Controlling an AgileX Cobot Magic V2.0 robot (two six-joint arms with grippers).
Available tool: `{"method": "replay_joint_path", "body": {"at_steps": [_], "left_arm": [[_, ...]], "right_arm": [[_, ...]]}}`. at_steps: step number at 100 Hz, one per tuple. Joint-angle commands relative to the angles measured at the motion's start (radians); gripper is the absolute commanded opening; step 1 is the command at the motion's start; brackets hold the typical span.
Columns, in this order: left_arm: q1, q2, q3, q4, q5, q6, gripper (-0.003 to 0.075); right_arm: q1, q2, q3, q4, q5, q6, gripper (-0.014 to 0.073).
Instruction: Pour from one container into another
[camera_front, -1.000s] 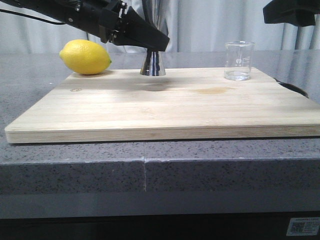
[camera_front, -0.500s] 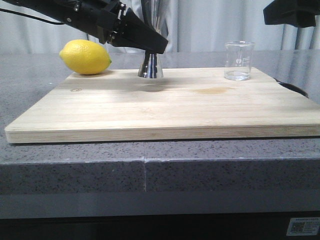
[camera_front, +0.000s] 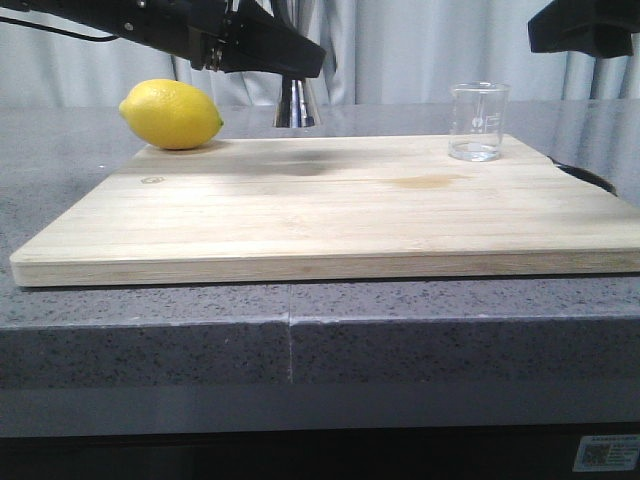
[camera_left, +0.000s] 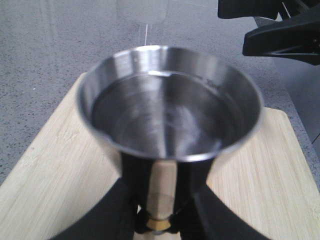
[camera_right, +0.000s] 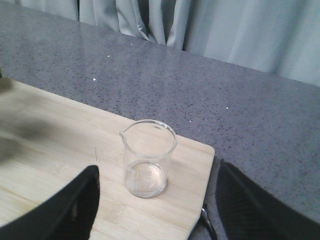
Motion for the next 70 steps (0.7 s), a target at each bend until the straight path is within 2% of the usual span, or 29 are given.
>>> {"method": "replay_joint_path", "body": {"at_steps": [1,25,49,70], "left_arm": [[0.003,-0.080,-0.031,-0.091,0.082,0.003,0.0050],[0.003,-0.087,-0.023,-0.066,0.082,0.001,0.0050],[0.003,-0.087,0.075,-0.083,0.082,0.031,0.0050],[0.003,-0.089,0.092,-0.095,0.082,0.042,0.0050]], "right_arm": [[-0.006,-0.033,-0.022,0.002,-0.064,-0.001,0.0450],[-0.006,-0.033,-0.022,0.002,-0.064,-0.001,0.0450],[-0.006,-0.033,-0.022,0.002,-0.064,-0.001,0.0450],[-0.006,-0.033,-0.022,0.002,-0.063,-0.001,0.0450]]}}
